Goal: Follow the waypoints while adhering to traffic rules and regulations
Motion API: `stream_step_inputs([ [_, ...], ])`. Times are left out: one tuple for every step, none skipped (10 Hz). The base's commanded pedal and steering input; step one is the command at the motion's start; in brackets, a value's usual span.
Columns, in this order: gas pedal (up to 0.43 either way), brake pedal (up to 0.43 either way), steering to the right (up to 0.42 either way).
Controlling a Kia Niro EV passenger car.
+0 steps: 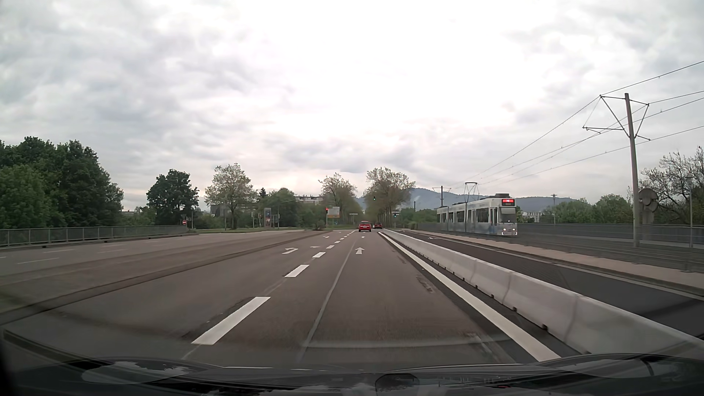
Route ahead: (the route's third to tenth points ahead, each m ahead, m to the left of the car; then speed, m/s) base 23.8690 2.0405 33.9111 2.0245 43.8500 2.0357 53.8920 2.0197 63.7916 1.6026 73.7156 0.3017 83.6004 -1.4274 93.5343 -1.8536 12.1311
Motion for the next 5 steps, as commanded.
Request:
stream_step_inputs([
  [0.079, 0.0, 0.0],
  [0.079, 0.0, 0.0],
  [0.079, 0.0, 0.0],
  [0.079, 0.0, 0.0],
  [0.079, 0.0, 0.0],
])
